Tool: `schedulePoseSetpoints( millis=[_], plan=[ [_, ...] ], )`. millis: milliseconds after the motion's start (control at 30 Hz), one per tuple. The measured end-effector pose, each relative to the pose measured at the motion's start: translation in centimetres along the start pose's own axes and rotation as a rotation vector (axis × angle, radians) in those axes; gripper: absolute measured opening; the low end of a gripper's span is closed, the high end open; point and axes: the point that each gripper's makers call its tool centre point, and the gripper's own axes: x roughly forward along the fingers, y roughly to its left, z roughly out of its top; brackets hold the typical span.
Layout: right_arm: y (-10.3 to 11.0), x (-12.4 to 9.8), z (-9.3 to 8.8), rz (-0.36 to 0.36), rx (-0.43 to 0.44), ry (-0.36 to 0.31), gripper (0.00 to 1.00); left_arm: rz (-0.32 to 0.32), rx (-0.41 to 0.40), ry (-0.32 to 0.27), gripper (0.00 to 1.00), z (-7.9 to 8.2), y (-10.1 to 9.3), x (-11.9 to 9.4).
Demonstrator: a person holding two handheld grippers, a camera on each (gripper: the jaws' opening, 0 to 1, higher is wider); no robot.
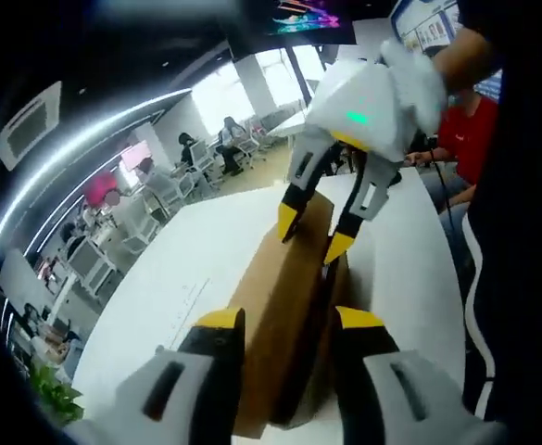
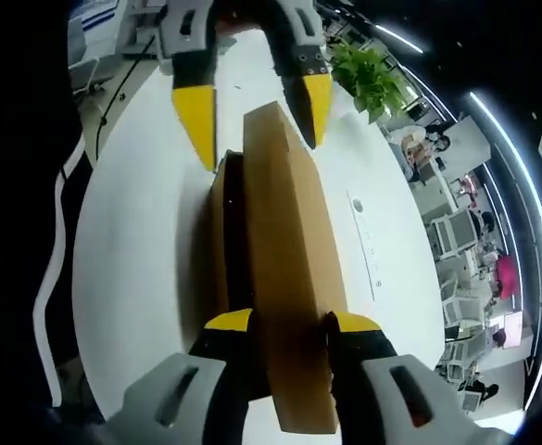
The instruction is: Operate the shoe box by opening the lid, removing the specified soft item, and placing it in the target area until the item is outside and the box remains undamaged.
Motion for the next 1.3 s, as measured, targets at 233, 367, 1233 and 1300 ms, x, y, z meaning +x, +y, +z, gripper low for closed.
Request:
schedulePoseSetpoints(
  millis=[233,367,1233,1300],
  plan=[
    [-0.1,-0.1,0.0,0.006,-0.005,0.005,0.3,-0.066,0.079,0.059,0.37,-2.5,-3.5,2.0],
    [-0.2,-0.1,0.1,0.005,-0.001,0.005,0.3,-0.09,0.141,0.11,0.37,-4.3,-4.4,3.5],
    [-0.6,-0.3,0.2,0.004,0.002,0.016,0.3,-0.07,0.263,0.202,0.33,-8.4,-4.5,8.4],
    [-0.6,-0.4,0.3,0.003,0.001,0.016,0.3,-0.065,0.261,0.199,0.33,-8.5,-4.4,8.6]
  ],
)
